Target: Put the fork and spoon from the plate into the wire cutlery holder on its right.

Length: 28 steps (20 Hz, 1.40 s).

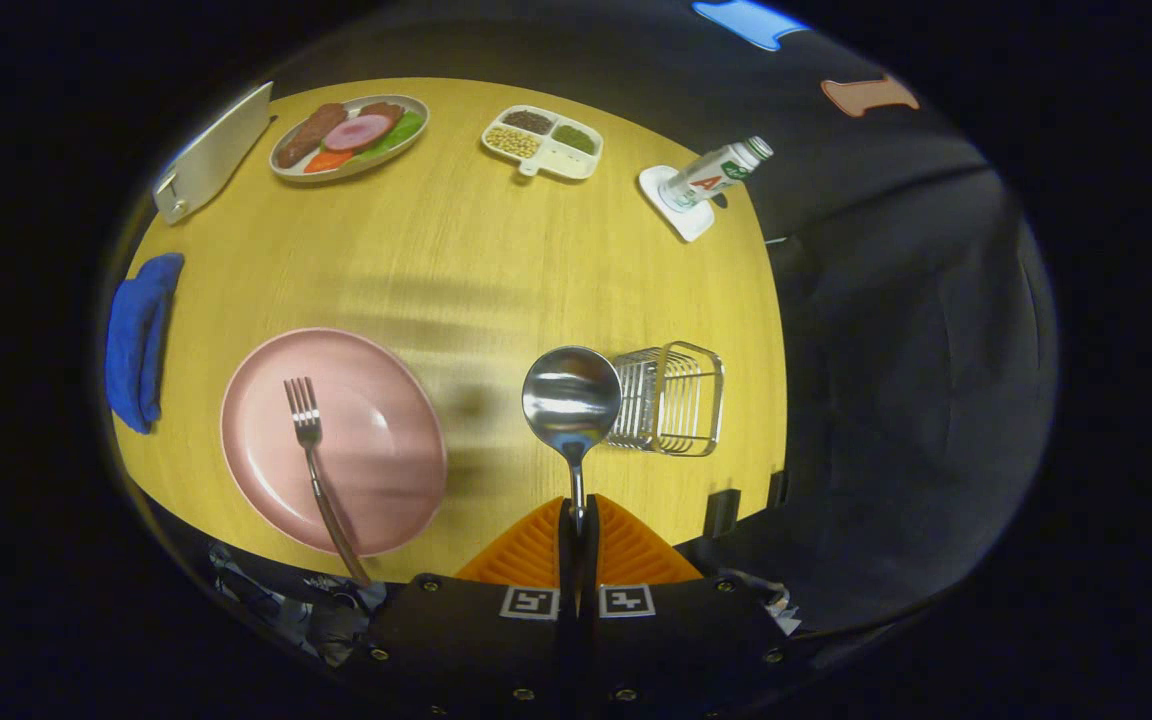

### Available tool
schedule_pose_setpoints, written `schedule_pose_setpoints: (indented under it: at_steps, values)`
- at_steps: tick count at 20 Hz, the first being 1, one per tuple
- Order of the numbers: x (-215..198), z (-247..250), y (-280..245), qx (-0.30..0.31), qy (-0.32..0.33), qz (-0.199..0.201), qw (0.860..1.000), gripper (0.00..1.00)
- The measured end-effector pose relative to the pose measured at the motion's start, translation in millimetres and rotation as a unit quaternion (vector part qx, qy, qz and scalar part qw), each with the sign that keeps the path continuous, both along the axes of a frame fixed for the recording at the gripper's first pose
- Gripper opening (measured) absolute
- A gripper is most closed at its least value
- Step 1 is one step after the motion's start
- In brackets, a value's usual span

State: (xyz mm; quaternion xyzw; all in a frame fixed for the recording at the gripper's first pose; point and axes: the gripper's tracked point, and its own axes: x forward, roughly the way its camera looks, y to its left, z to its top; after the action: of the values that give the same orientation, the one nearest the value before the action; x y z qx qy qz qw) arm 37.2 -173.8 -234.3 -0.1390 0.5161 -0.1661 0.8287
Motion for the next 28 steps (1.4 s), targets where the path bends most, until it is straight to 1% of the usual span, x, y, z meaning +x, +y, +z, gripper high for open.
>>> schedule_pose_setpoints:
  at_steps: [3,6,12,20,22,24,25,27,28]
  values:
    - [-1,6,-28,0.004,-0.001,-0.029,1.000,0.01]
    - [0,1,-51,0.019,0.008,-0.052,0.998,0.00]
    - [0,-22,-80,0.043,0.055,-0.077,0.995,0.00]
    - [14,-46,-94,0.083,0.108,-0.082,0.987,0.00]
    - [19,-47,-93,0.088,0.110,-0.070,0.987,0.02]
    - [23,-45,-93,0.088,0.104,-0.072,0.988,0.10]
    - [24,-42,-94,0.086,0.098,-0.074,0.989,0.11]
    - [30,-36,-91,0.091,0.079,-0.075,0.990,0.27]
    - [33,-33,-89,0.096,0.067,-0.074,0.990,0.45]
